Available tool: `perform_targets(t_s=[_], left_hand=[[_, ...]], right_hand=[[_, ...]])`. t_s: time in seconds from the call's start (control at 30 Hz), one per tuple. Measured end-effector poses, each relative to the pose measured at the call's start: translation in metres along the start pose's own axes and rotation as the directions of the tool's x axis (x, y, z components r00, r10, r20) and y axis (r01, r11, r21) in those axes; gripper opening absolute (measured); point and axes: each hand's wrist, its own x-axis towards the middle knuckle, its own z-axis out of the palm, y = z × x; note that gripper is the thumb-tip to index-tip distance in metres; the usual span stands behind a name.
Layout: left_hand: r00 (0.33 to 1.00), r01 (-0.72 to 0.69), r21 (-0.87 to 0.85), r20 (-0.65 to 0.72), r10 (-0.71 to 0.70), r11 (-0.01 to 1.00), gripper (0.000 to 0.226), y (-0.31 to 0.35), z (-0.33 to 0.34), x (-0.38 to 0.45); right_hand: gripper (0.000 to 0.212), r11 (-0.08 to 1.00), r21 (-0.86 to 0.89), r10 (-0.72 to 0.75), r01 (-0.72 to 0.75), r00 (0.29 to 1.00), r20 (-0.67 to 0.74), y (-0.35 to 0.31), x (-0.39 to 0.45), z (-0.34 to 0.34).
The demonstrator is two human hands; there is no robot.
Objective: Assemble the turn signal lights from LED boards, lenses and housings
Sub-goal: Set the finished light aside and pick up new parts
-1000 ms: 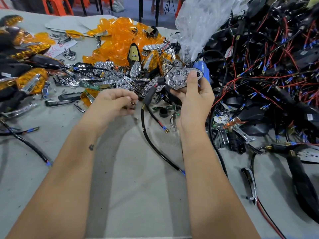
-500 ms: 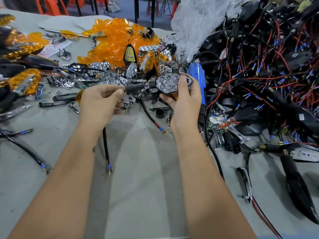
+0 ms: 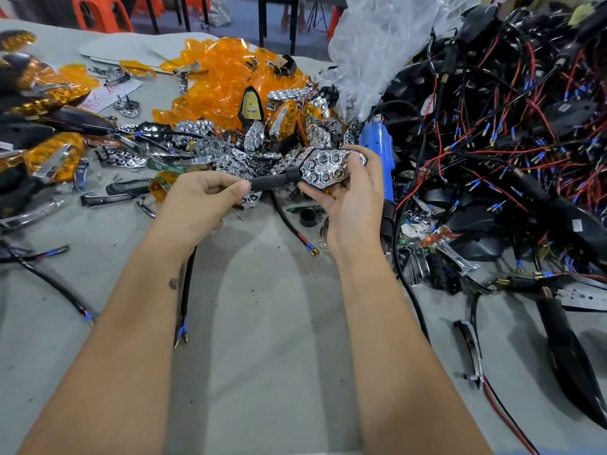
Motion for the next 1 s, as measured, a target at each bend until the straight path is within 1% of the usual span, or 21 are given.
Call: perform_targets(t_s=[0.1, 0.17, 0.27, 0.33, 0.37, 0.43, 0.5, 0.57, 0.67, 0.73, 0.83, 0.9, 1.0], left_hand=[[1.0, 0.002, -0.026, 0.01, -0.002, 1.0, 0.02, 0.002, 0.001, -0.001], [1.0, 0.009, -0.042, 0.005, -0.009, 0.999, 0.027, 0.003, 0.002, -0.001], [0.999, 0.03, -0.072, -0.039, -0.033, 0.997, 0.035, 0.004, 0.002, -0.002], [0.997, 0.038, -0.091, -0.057, -0.044, 0.995, 0.033, 0.004, 0.002, -0.002], [0.997, 0.041, -0.099, -0.057, -0.047, 0.994, 0.031, 0.005, 0.002, -0.003], [0.997, 0.053, -0.128, -0.046, -0.059, 0.99, 0.026, 0.006, 0.003, -0.003], [0.995, 0.078, -0.139, -0.044, -0.085, 0.987, 0.023, 0.007, 0.004, -0.002], [0.992, 0.109, -0.123, -0.046, -0.115, 0.986, 0.018, 0.007, 0.006, -0.001], [0.991, 0.125, -0.137, -0.032, -0.13, 0.983, 0.018, 0.006, 0.008, 0.0], [0.996, 0.089, -0.121, 0.016, -0.088, 0.989, 0.019, 0.006, 0.008, -0.002], [0.994, -0.059, -0.006, 0.092, 0.059, 0.998, 0.02, 0.006, 0.01, -0.007], [0.987, -0.151, 0.034, 0.06, 0.149, 0.988, 0.017, 0.006, 0.014, -0.007], [0.987, -0.159, 0.062, 0.014, 0.159, 0.985, 0.015, 0.004, 0.017, -0.005]], right_hand=[[0.015, 1.0, 0.011, 0.006, -0.006, 1.0, 0.001, 0.001, 0.0, 0.0], [0.02, 0.999, 0.038, 0.022, -0.022, 1.0, -0.001, 0.001, 0.0, 0.001], [0.029, 0.992, 0.106, 0.069, -0.071, 0.997, 0.021, 0.0, 0.0, 0.002], [0.033, 0.989, 0.115, 0.092, -0.095, 0.995, 0.035, 0.001, -0.001, 0.003], [0.031, 0.991, 0.096, 0.092, -0.095, 0.995, 0.037, 0.002, -0.001, 0.003], [0.023, 0.997, 0.029, 0.072, -0.073, 0.997, 0.033, 0.003, -0.002, 0.004], [0.018, 0.999, -0.004, 0.045, -0.045, 0.998, 0.033, 0.004, -0.001, 0.003], [0.016, 1.0, -0.009, 0.024, -0.023, 0.999, 0.047, 0.005, -0.001, 0.003], [0.017, 0.999, -0.042, 0.002, 0.001, 0.998, 0.057, 0.007, -0.001, 0.003], [0.018, 0.998, -0.055, -0.009, 0.012, 0.998, 0.056, 0.007, -0.002, 0.004], [0.018, 0.999, -0.044, -0.018, 0.021, 0.998, 0.068, 0.008, -0.002, 0.004], [0.017, 0.999, -0.037, -0.012, 0.014, 0.998, 0.065, 0.007, -0.001, 0.004], [0.016, 0.999, -0.039, -0.005, 0.006, 0.999, 0.049, 0.007, -0.001, 0.003]])
